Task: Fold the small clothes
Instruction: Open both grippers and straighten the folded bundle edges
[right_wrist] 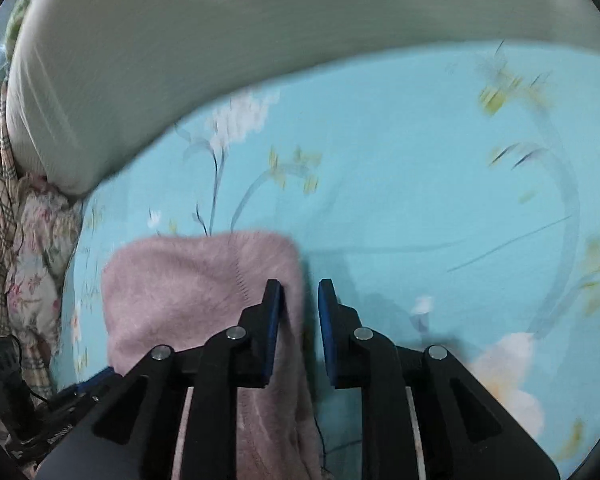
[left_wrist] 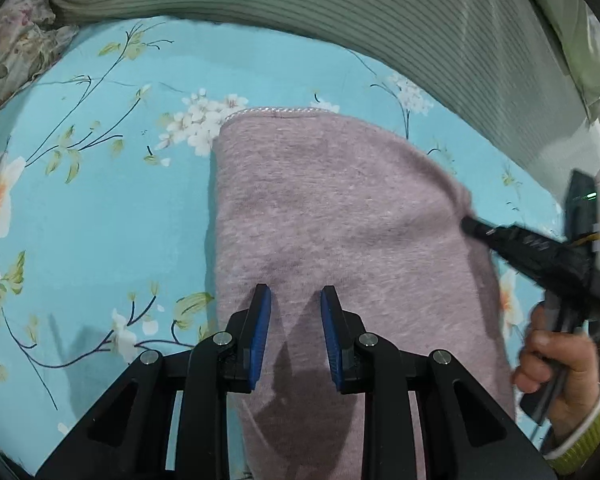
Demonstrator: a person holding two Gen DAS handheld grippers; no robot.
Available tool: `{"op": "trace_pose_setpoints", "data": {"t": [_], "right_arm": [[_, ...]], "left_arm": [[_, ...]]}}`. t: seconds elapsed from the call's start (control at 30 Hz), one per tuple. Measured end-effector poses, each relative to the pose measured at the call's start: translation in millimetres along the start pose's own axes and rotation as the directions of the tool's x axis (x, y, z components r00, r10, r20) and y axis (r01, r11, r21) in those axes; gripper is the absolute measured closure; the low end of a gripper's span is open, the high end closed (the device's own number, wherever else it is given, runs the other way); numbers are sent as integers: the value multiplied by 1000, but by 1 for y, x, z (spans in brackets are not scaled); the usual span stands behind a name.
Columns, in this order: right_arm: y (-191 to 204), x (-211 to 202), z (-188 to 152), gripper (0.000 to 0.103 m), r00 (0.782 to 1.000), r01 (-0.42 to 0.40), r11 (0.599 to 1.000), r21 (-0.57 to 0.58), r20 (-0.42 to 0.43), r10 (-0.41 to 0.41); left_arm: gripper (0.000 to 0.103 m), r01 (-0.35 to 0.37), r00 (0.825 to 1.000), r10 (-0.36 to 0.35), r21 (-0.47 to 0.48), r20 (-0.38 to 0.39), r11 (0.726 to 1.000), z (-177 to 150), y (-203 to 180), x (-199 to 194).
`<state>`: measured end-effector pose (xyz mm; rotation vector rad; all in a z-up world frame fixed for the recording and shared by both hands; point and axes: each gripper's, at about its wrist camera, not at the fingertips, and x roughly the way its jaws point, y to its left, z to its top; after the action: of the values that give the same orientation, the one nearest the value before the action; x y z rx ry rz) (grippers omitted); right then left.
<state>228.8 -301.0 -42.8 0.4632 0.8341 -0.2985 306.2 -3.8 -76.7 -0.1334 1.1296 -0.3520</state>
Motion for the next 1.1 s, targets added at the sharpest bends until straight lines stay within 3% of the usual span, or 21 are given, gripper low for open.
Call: {"op": "trace_pose_setpoints", "data": {"t": [0.1,0.17,0.23,0.33,0.47,0.57,0.73,0.87,1.1], "right_arm": [[13,-30,-4,82,994,-94,995,-23,53,95],[26,-24,-9,82,988,-152,986,-69,-22,151],[31,-8,-19,82,987,-141,985,-103,-94,131],[16,26,-32,85,983,-52,994,-100,-180,34],[-4,17,-30,84,985,-90,996,-15,-149,87],[2,-11,-28,82,986,-113,992,-50,-126,106],[15,-66,-47,81,980,-179,974,-140,-114,164],[25,-89,-81,71,974,-200,949,-242,-152,167],[-5,-106,-128,71,970,-168,959,-230,-210,119]], "left_arm": [[77,9,1000,-9,-3,4,1000,0,3,-2],[77,16,1000,-16,-14,7,1000,-1,5,-2],[77,18,1000,-18,-26,9,1000,-2,6,-2],[76,-3,1000,3,-5,8,1000,-2,2,-1],[76,-20,1000,20,36,-4,999,-3,-6,0],[75,-26,1000,26,35,-3,999,-10,-8,-12],[75,23,1000,-24,42,4,999,-46,-16,-41],[75,77,997,-77,65,-5,995,-88,-22,-64],[75,79,996,-76,65,-54,995,-150,-14,-80]]}}
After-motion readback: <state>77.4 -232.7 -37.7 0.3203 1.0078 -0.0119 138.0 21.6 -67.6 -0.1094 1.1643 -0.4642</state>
